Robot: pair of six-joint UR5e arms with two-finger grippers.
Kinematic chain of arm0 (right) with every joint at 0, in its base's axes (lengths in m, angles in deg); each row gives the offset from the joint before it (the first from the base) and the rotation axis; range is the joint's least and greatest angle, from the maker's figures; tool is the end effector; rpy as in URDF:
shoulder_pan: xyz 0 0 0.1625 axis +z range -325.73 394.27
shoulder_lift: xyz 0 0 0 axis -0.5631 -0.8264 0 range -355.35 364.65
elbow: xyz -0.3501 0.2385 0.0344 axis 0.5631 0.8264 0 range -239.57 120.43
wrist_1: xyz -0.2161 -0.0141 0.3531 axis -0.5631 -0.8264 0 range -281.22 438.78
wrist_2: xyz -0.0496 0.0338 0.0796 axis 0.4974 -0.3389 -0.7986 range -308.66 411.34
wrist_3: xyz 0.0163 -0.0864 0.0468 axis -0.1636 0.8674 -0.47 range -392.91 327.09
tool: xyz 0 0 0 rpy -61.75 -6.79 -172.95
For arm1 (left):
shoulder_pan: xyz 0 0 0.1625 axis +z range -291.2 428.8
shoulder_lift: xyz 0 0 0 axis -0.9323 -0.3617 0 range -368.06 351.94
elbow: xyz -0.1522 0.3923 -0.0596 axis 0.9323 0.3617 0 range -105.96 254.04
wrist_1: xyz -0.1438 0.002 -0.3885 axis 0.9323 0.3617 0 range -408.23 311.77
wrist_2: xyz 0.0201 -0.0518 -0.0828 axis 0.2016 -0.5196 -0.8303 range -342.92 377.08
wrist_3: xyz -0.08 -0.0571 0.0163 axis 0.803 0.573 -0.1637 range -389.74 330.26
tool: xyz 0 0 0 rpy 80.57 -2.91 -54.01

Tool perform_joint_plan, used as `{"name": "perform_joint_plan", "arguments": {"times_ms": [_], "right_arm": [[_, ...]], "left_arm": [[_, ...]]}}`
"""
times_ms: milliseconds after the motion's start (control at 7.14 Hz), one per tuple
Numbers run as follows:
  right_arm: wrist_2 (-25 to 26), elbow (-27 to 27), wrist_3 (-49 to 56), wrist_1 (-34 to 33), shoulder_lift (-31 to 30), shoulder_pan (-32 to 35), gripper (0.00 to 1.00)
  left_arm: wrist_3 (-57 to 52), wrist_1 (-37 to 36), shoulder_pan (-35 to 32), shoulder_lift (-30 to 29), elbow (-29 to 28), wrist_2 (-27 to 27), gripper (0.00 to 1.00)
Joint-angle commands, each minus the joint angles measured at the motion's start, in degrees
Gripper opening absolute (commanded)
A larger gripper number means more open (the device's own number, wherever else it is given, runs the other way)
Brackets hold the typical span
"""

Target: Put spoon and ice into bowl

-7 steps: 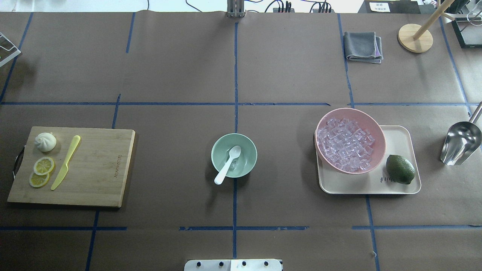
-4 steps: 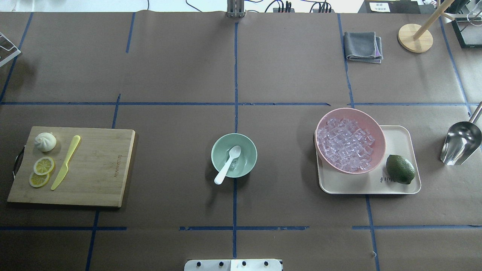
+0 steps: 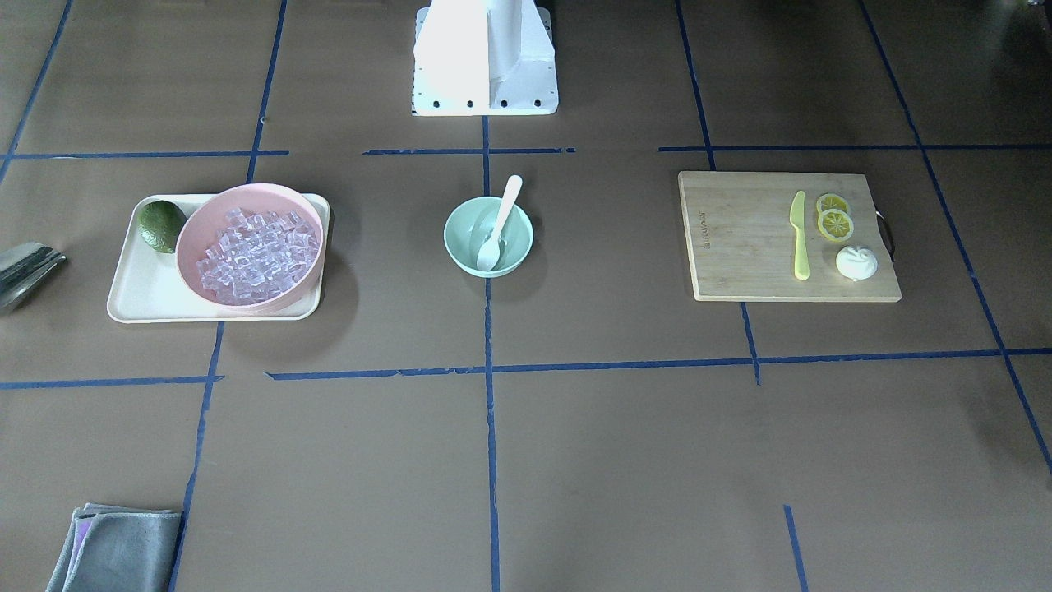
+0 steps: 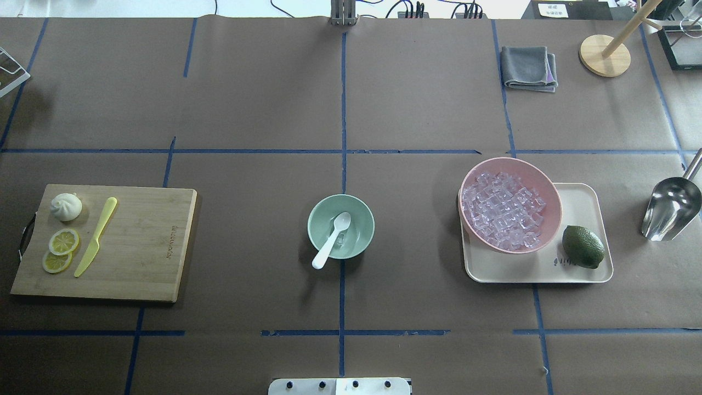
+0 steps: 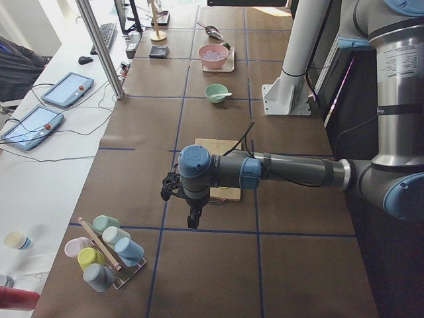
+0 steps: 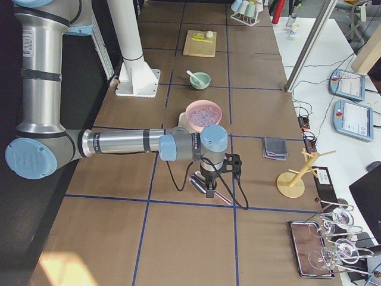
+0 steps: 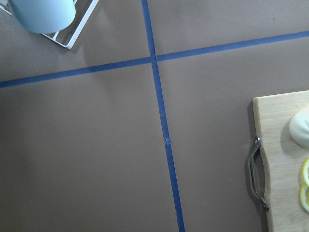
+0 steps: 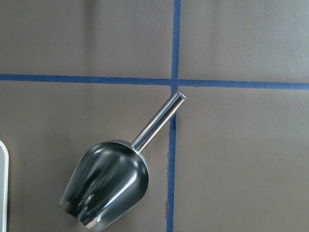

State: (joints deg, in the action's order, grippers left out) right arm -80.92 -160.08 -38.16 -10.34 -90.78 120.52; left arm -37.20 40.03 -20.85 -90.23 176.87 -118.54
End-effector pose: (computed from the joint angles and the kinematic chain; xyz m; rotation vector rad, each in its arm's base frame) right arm 0.0363 -0.4606 0.6137 0.0412 -0.7425 -0.0134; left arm -0.0594 -0.4367 0.6133 0.1032 0.7918 0.1518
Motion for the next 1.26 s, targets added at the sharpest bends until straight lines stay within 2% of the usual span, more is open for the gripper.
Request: {"name": "perform_joint_plan", "arguments": {"times_ms": [0, 1121], "right_arm": [[-0.26, -0.21, -0.02, 0.09, -0.02, 0.06, 1.00], [-0.18, -0.12, -0.02, -0.09, -0.02, 0.06, 1.00]], "left_arm": [[-0.01, -0.11, 0.00, -0.36, 0.18, 0.09, 1.00], [-0.45, -0.46, 0.00, 0.07, 0.00, -0.35, 1.00]]}}
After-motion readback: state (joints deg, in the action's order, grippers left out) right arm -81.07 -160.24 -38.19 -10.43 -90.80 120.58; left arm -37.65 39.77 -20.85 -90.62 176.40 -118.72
